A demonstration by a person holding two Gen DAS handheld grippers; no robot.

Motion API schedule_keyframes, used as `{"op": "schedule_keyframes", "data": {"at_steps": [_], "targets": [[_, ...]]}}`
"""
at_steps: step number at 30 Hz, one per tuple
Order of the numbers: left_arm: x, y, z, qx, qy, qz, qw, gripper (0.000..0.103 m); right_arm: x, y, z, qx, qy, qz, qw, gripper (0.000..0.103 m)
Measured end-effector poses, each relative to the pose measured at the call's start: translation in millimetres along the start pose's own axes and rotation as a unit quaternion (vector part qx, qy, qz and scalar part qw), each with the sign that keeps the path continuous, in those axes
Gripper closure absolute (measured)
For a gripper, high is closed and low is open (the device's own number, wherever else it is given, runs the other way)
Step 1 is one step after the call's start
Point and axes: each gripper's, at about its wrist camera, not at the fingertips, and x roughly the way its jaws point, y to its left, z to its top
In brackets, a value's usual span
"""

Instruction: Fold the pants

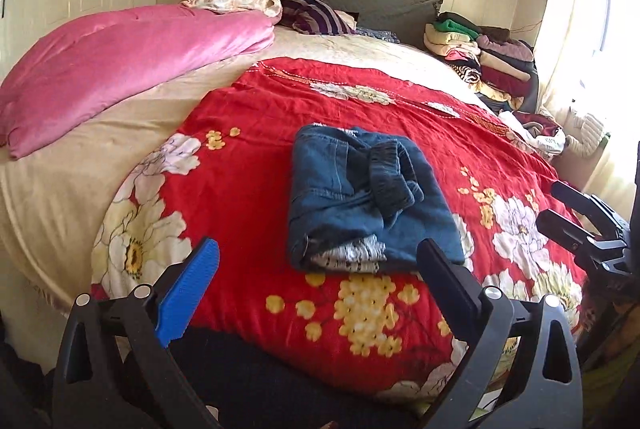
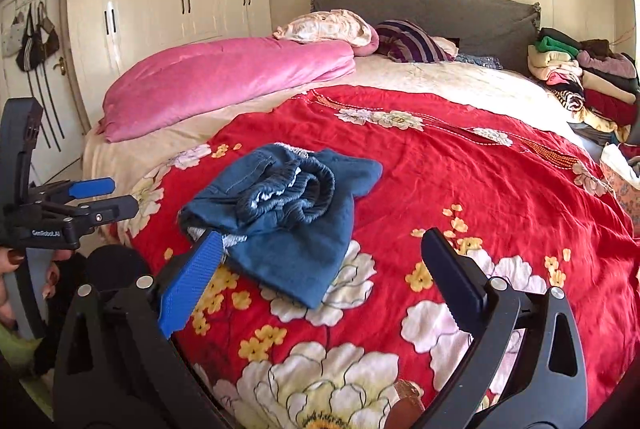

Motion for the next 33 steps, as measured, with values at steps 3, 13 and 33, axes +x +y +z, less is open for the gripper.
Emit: {"op": "schedule_keyframes", "data": {"at_steps": [3, 13, 33], "targets": [[-0.3, -1.7, -7.2, 0.002, 0.009, -0.002, 1.0000, 0.004, -3.6, 3.3, -8.1, -0.002, 0.005, -0.003, 1.000, 0.009], [16.3, 0.0, -27.8, 0.003, 0.035, -0.001, 0.9994, 0.004, 16.0, 6.8, -45.5, 0.007, 0.071, -0.014, 0.997, 0.009], [31.0, 3.0, -36.0, -0.009, 0.057, 0.003, 0.9983, 0.004, 24.4, 7.8, -48.2, 0.014, 0.079, -0.017, 0.997, 0.009]]}}
